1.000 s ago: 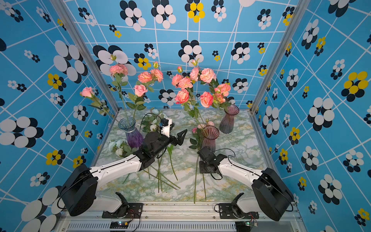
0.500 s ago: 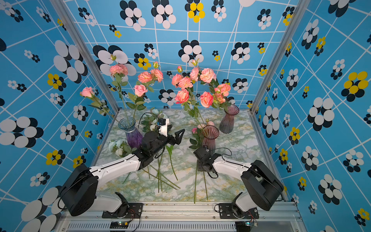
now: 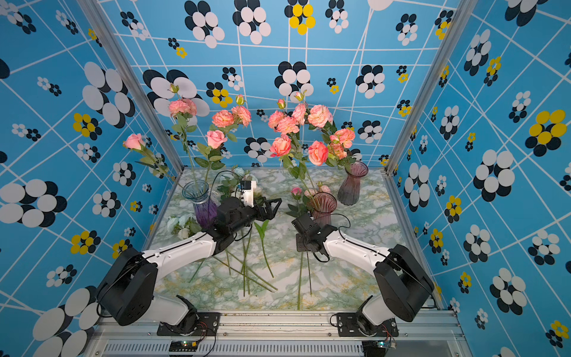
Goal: Place the pink flowers into the vase
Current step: Pick up the flower at the center of the board.
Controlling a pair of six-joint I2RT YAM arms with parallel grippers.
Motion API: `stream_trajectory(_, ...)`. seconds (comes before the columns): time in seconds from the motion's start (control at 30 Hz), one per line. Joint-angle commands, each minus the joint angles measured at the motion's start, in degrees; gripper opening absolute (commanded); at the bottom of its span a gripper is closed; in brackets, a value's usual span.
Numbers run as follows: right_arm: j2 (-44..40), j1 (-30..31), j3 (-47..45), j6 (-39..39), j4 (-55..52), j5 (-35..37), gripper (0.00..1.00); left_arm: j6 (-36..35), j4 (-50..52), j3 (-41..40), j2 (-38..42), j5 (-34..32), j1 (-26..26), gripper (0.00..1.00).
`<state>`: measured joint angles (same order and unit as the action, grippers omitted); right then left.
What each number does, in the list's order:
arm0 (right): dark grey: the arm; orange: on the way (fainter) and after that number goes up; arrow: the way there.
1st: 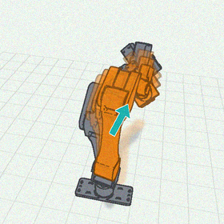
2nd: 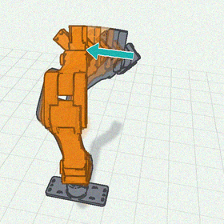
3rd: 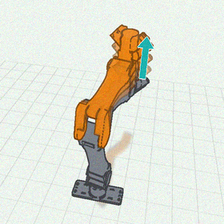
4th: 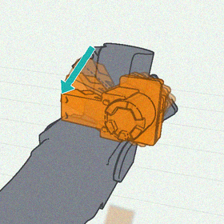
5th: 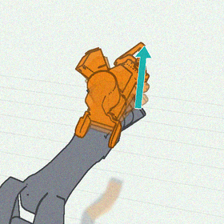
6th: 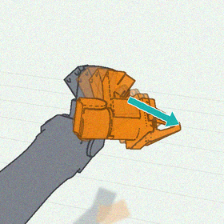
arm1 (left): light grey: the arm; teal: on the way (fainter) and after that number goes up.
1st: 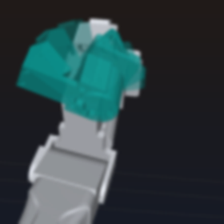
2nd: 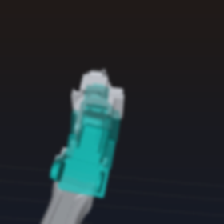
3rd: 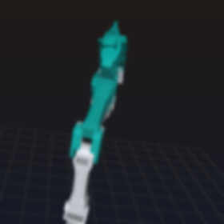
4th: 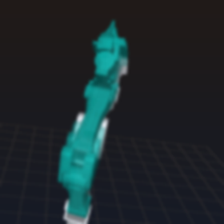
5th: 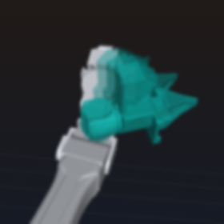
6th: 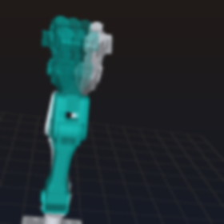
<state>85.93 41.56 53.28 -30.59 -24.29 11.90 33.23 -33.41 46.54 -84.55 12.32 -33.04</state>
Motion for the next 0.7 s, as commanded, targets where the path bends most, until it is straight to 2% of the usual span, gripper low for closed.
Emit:
stream_trajectory(0.0,-2.6,0.3,2.5,3.9,-3.4,-0.3,0.00,4.8,0.6,2.5,-1.1,6.1,1.0,0.98)
stream_trajectory(0.3,-6.7,0.8,5.6,8.1,-2.6,-2.6,0.00,14.2,-2.2,5.0,-7.2,14.0,3.5,0.91)
stream_trajectory(0.4,-7.3,1.1,6.3,9.4,-2.1,-3.6,0.00,18.9,-6.2,6.5,-11.0,17.1,3.9,0.84)
stream_trajectory(0.67,-6.8,1.5,8.1,10.1,-1.8,-3.7,0.00,23.4,-10.4,9.1,-16.3,18.2,3.3,0.73)
